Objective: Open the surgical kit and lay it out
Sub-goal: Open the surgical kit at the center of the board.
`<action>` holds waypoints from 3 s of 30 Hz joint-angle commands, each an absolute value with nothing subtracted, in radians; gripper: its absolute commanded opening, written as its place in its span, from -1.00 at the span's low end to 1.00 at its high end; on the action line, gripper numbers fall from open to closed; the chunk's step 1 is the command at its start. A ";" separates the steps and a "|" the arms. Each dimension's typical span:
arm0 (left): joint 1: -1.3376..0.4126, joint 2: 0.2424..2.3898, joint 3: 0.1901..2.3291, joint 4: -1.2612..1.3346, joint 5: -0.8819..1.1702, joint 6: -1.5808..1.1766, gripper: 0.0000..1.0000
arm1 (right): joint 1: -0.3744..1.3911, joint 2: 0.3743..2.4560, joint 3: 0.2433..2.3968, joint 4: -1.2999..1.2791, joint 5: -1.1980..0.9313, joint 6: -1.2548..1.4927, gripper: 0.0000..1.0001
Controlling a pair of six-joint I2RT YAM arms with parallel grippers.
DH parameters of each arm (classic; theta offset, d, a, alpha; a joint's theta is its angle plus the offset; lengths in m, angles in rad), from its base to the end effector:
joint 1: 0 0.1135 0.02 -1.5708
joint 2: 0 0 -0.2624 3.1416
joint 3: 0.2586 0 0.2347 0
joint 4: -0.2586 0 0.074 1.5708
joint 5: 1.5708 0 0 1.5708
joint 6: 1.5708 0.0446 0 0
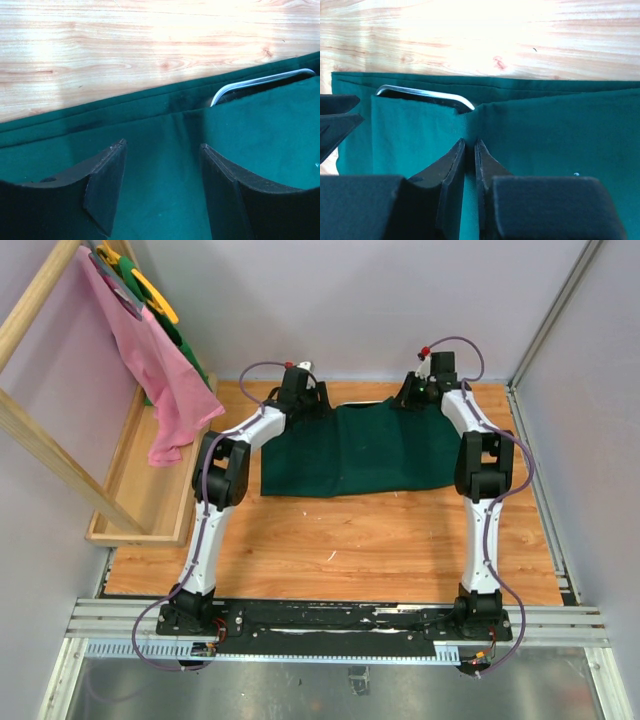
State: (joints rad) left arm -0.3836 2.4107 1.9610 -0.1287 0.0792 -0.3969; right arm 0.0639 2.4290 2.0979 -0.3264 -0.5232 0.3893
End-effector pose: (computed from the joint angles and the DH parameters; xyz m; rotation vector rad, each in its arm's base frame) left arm 0.5041 -0.2072 0.1793 0.0325 2.1960 -0.5327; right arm 0.5393 0.0568 0.1992 0.0719 2.2500 0.8286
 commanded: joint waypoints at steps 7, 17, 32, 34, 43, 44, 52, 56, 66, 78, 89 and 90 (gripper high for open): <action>-0.386 2.327 1.951 -0.109 0.117 -0.411 0.31 | 0.087 2.318 2.042 -0.263 -0.520 0.364 -0.75; -0.396 2.368 1.994 -0.128 0.153 -0.437 0.42 | 0.104 2.262 1.983 -0.196 -0.552 0.362 -0.99; -0.433 2.469 2.090 -0.175 0.102 -0.431 0.42 | 0.110 2.184 1.871 -0.106 -0.592 0.376 -0.99; -0.433 2.471 2.088 -0.180 0.093 -0.428 0.42 | 0.110 2.179 1.867 -0.100 -0.604 0.378 -0.99; -0.433 2.484 2.091 -0.189 0.088 -0.425 0.35 | 0.110 2.149 1.830 -0.052 -0.635 0.396 -0.99; -0.433 2.482 2.087 -0.188 0.087 -0.427 0.32 | 0.109 2.146 1.829 -0.053 -0.637 0.395 -0.99; -0.439 2.468 2.082 -0.172 0.112 -0.427 -0.20 | 0.110 2.107 1.795 -0.029 -0.653 0.401 -0.99; -0.442 2.467 2.085 -0.177 0.113 -0.426 -0.64 | 0.110 2.092 1.781 -0.018 -0.663 0.405 -0.99; -0.442 2.334 1.977 -0.148 0.071 -0.431 -0.99 | 0.109 2.065 1.740 -0.019 -0.655 0.397 -0.99; -0.464 2.104 1.733 -0.067 0.045 -0.452 -0.99 | 0.104 1.907 1.556 -0.073 -0.584 0.367 -0.99; -0.649 1.762 1.240 0.027 -0.113 -0.549 -0.99 | 0.175 1.477 1.138 -0.262 -0.344 0.334 -0.99; -0.672 1.728 1.202 0.024 -0.136 -0.563 -0.99 | 0.189 1.424 1.099 -0.284 -0.313 0.342 -0.99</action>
State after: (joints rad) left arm -0.5999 1.8393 1.3174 -0.0032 -0.0338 -0.5030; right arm 0.1360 1.5738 1.2072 -0.1623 -0.4477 0.3588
